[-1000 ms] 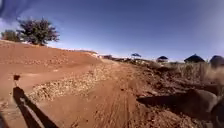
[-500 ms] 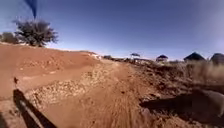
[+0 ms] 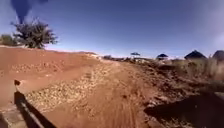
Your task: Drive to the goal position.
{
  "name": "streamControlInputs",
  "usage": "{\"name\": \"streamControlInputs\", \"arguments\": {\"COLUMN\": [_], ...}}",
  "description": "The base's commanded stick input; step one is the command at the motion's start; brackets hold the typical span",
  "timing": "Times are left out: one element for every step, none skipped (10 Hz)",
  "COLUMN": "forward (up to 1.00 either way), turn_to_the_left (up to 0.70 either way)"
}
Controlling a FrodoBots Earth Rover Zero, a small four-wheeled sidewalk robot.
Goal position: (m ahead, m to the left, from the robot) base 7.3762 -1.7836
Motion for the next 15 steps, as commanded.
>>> {"name": "streamControlInputs", "arguments": {"forward": [0.5,0.5,0.5,0.5,0.5,0.5,0.5,0.5,0.5,0.5,0.5,0.5,0.5,0.5,0.5], "turn_to_the_left": [0.0,0.0,0.0,0.0,0.0,0.0,-0.11,-0.49,-0.24,-0.02,-0.27,-0.47,-0.05,0.0,0.0]}}
